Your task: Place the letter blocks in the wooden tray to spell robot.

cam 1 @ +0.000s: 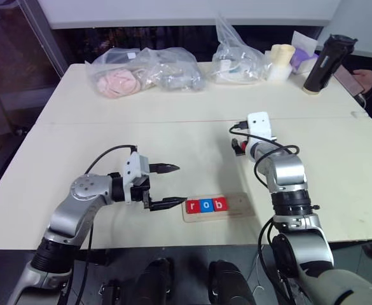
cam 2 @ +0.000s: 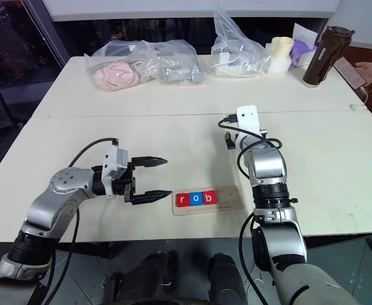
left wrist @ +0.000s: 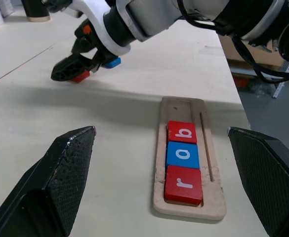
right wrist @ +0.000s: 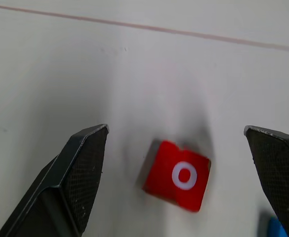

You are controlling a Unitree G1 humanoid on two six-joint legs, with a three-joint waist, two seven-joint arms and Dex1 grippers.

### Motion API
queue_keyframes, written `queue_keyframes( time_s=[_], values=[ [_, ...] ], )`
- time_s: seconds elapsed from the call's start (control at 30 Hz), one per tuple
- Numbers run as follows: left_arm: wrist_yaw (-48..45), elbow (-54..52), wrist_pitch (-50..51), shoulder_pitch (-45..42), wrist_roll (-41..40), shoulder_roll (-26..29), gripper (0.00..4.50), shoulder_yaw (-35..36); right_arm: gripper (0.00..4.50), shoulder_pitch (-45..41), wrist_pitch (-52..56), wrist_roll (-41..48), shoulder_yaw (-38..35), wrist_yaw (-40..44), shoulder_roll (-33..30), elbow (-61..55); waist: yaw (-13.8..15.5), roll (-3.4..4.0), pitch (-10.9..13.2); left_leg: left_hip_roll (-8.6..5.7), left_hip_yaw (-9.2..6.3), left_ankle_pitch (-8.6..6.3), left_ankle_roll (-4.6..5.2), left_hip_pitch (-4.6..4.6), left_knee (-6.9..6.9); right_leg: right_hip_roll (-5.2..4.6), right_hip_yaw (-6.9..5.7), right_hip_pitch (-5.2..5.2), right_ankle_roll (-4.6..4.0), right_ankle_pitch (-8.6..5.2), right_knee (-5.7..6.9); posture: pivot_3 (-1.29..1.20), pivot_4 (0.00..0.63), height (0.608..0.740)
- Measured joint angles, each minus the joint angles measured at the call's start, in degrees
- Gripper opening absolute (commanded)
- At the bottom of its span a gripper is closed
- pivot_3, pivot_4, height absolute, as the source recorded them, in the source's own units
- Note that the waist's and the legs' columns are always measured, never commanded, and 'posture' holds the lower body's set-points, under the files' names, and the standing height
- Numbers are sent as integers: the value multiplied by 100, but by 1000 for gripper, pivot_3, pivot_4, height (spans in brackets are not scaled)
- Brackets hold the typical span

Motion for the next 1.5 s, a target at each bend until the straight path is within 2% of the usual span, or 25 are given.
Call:
queue_keyframes(
  time_s=[0.33,0.37,0.4,0.53,0.57,0.73,0.83,0.97,1.1,1.23,1.47,1.5],
  values=[
    [33,0,-22,-2,13,-16,4500,0,4468,-306,18,317,-506,-262,193,579,-14,2,-1,9,-1,0,0,9,6,11,3,7,-3,1,3,0,150,738],
    [46,0,-32,-2,15,-16,4500,0,3951,-316,16,340,-526,-288,206,592,-14,2,-1,9,-1,0,0,9,6,11,4,7,-3,1,3,0,150,738],
    [57,0,-39,-2,15,-16,4500,0,3621,-316,13,359,-522,-299,217,593,-14,3,-2,9,-1,0,0,9,6,11,4,7,-3,1,3,0,150,738],
    [111,0,-53,-2,16,-17,4500,0,1517,-313,85,354,-363,-310,238,532,-12,3,-2,9,-1,1,0,9,6,11,8,7,-3,1,3,0,150,738],
    [119,-1,-55,-2,16,-17,4500,0,1167,-310,132,335,-300,-319,245,481,-5,3,-2,9,-1,0,0,9,6,11,8,7,-3,1,3,0,150,738],
    [131,4,-68,-16,19,-26,4500,-4,1182,-81,742,301,-78,-289,168,-196,3,3,-2,8,-2,0,0,8,2,10,11,5,-3,1,2,0,150,738],
    [128,46,-84,-38,20,-52,4500,-9,1182,389,1808,429,111,20,-250,-1636,33,7,0,6,-2,0,0,-3,-2,6,12,-6,-3,1,1,0,150,738],
    [97,114,-121,-79,21,-71,4500,-18,1182,873,3187,774,-31,473,-898,-3606,20,5,-1,8,-4,-1,1,-3,-4,5,10,-4,-2,-1,-2,0,150,738],
    [-25,186,-189,-110,18,-84,4500,-49,1182,2115,3772,1162,-415,793,-1214,-5082,30,3,-2,9,-6,-1,1,-2,-7,-11,7,-1,-13,-17,-8,0,150,738],
    [-109,236,-207,-121,16,-124,4500,-75,1182,2979,3779,1341,-763,817,-1201,-5856,-3,5,-1,8,4,-1,1,-3,2,-17,8,-1,-13,-17,-10,0,150,738],
    [-256,373,-227,-199,20,-189,4500,-199,1182,3525,3779,1317,-735,590,-872,-5999,21,4,-1,8,0,-2,0,-4,2,-20,6,1,-15,-19,-13,0,150,738],
    [-264,403,-228,-244,20,-184,4500,-194,2233,3537,3779,1316,-730,589,-873,-5999,23,4,-1,8,0,-2,0,-4,3,-20,6,2,-15,-19,-14,0,150,738]
  ],
)
